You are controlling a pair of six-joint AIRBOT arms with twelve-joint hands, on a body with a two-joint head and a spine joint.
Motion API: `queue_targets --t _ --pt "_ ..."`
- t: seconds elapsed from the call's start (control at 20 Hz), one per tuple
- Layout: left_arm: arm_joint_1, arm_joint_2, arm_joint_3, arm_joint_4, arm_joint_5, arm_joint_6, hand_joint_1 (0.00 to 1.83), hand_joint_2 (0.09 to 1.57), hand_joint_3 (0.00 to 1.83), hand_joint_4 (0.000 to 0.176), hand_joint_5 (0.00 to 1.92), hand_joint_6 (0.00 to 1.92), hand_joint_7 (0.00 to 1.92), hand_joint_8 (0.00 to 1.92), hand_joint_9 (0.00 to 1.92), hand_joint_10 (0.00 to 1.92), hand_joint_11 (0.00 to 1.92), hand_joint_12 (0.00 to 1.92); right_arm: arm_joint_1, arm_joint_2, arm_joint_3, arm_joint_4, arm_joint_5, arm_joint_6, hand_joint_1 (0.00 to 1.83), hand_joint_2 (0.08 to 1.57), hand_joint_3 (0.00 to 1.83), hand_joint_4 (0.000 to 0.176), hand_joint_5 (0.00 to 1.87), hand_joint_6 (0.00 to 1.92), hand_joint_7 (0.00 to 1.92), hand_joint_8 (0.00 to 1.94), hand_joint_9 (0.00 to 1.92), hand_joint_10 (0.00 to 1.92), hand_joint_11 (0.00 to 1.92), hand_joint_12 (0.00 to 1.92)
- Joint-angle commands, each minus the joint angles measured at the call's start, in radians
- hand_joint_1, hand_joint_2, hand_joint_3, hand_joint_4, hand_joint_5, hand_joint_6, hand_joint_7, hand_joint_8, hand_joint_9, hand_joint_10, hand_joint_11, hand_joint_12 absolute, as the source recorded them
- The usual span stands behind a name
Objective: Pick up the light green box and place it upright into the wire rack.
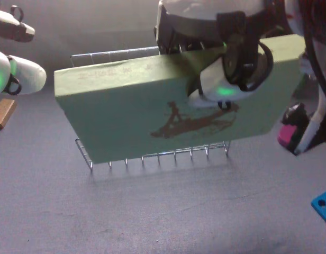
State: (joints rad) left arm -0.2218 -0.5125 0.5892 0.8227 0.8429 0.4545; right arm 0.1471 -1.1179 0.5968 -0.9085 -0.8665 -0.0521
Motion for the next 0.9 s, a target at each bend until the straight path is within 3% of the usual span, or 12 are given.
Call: queue_targets --t 0.0,0.85 --pt "-0.015 0.004 -0.001 0.064 -0.054 0.001 0.00 1.26 0.00 0.093 0.22 0.00 0.19 0.00 0.18 0.01 0.00 0.52 0.024 -0.009 0.008 -0.065 0.052 -0.002 1.23 1.16 0.00 0.000 0.86 1.01 0.95 1.23 0.81 1.27 0.67 1.54" --pt "-0.047 0.004 0.044 0.078 -0.020 0.034 0.00 1.28 0.00 0.093 0.24 0.00 0.21 0.00 0.15 0.00 0.00 0.49 -0.052 -0.169 0.193 -0.136 0.046 0.072 1.21 1.17 0.00 0.000 0.86 1.04 0.91 1.26 0.81 1.25 0.68 1.48"
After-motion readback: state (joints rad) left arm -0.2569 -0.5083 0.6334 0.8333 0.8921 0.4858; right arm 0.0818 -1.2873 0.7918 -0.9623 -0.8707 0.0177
